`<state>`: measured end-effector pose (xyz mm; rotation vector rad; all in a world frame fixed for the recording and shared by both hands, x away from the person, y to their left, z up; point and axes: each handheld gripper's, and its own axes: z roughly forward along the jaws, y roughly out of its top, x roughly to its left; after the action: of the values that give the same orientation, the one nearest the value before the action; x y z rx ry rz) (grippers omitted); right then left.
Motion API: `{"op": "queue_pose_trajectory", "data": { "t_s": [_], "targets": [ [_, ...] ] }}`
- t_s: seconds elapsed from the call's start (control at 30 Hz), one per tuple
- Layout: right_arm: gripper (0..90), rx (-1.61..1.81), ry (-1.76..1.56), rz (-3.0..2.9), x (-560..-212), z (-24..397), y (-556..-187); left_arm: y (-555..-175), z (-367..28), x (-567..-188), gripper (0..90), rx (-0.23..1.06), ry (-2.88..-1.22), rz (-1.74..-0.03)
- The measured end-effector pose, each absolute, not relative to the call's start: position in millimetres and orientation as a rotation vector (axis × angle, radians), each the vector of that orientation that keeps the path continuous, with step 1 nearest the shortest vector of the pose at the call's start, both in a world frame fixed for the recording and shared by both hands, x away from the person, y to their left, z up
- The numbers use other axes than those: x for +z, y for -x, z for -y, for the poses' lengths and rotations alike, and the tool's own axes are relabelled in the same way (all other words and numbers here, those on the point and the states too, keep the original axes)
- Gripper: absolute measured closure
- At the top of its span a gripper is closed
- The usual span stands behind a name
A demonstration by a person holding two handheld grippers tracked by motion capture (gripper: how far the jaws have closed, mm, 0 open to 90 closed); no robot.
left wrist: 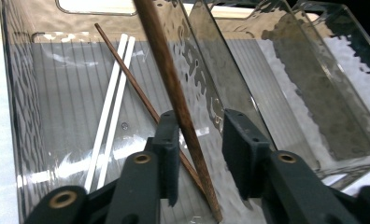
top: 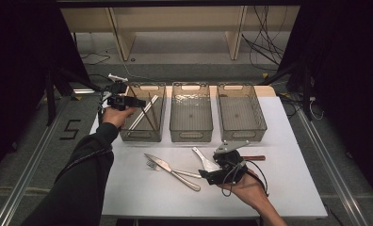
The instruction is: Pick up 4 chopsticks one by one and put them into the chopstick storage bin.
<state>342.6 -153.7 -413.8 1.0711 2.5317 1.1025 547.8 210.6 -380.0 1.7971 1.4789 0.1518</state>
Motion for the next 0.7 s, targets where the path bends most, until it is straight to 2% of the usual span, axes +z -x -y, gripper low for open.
{"op": "queue_pose_trajectory", "data": {
  "t_s": [0.13, 0.27, 0.47, 0.7],
  "targets": [
    [26.7, 1.105, -1.076, -2.530, -413.5, 154.4, -342.6, -548.8, -207.1, -380.8, 48.6, 0.183, -1.812, -1.500],
    [26.7, 1.104, -1.075, -2.532, -413.5, 154.4, -342.5, -548.4, -204.6, -381.1, 37.9, 0.194, -1.835, -1.487],
    [26.8, 1.106, -1.076, -2.531, -413.7, 153.7, -342.6, -546.3, -199.6, -377.3, 27.1, 0.216, -1.847, -1.462],
    [26.9, 1.104, -1.074, -2.535, -413.9, 153.7, -342.7, -546.0, -200.0, -375.9, 20.7, 0.210, -1.853, -1.435]
  ]
}}
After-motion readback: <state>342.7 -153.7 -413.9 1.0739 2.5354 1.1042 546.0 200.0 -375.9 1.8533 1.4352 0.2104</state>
